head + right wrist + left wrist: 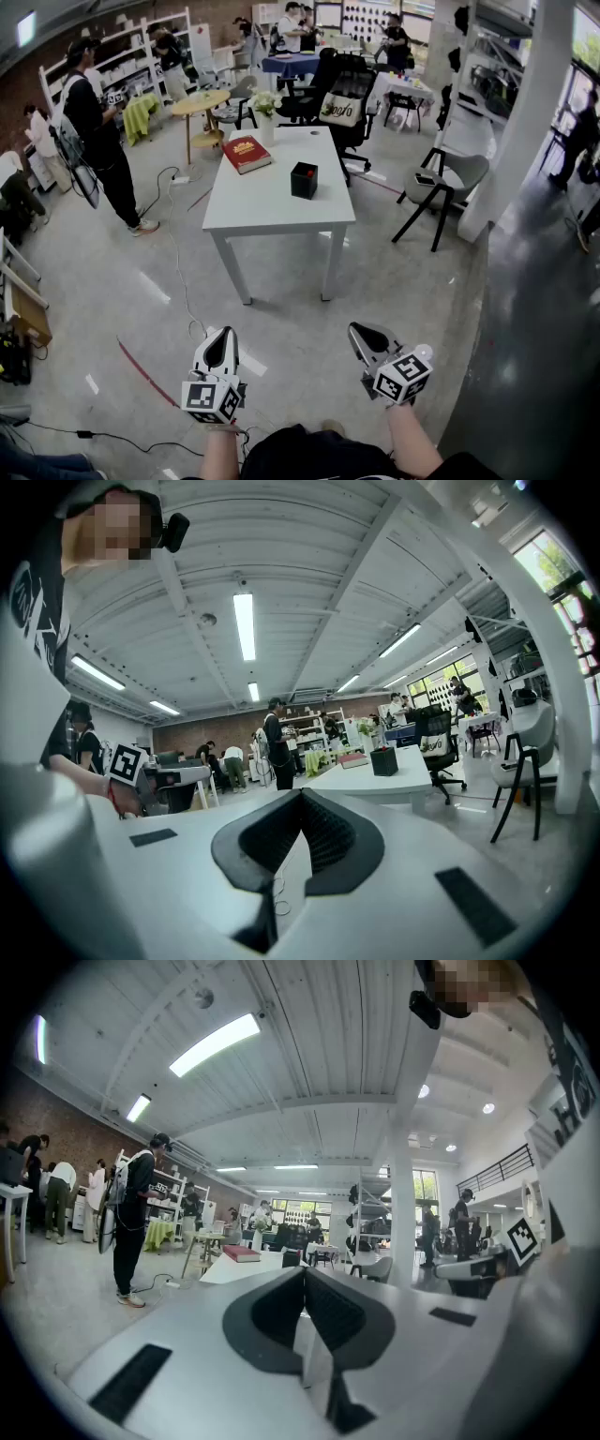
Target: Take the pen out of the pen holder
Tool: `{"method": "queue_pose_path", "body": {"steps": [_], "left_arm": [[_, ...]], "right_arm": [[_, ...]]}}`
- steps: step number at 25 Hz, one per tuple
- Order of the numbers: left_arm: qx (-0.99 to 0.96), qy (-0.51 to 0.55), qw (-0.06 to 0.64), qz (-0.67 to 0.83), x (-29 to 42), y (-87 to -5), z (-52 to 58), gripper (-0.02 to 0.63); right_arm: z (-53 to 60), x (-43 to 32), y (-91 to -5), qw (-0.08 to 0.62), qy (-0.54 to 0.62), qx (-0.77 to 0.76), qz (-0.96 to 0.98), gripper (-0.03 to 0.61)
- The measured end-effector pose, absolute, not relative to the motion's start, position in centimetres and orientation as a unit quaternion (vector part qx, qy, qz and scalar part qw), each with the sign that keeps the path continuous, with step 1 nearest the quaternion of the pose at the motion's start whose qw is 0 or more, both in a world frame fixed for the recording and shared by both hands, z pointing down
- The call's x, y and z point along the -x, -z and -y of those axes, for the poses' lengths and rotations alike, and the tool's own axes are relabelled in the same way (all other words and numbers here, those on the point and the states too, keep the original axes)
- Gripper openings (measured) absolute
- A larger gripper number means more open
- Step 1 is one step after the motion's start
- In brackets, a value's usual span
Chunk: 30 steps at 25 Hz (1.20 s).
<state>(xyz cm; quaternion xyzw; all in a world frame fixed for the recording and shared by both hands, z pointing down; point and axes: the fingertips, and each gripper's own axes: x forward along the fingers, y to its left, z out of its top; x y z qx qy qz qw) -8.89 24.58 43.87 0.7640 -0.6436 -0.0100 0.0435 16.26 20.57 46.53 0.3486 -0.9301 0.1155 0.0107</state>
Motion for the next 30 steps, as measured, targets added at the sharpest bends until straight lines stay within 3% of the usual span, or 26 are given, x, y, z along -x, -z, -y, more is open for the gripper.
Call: {"method": "queue_pose_path", "body": {"steps": [20,30], "left_arm": [[-0.786,0.019,0.039,0.616,8.7,-43.3,-23.0,0.005],[-0.809,0.031,0.031,0.586,8.5,-42.7,-22.5,0.005]], "right_arm": [[-21.6,-15.6,-46.4,-0.004,-0.114,-0.374,0.92,0.008],[-22.8,-15.5,-45.9,-0.012,-0.106,-0.395,0.912,0.08]]}}
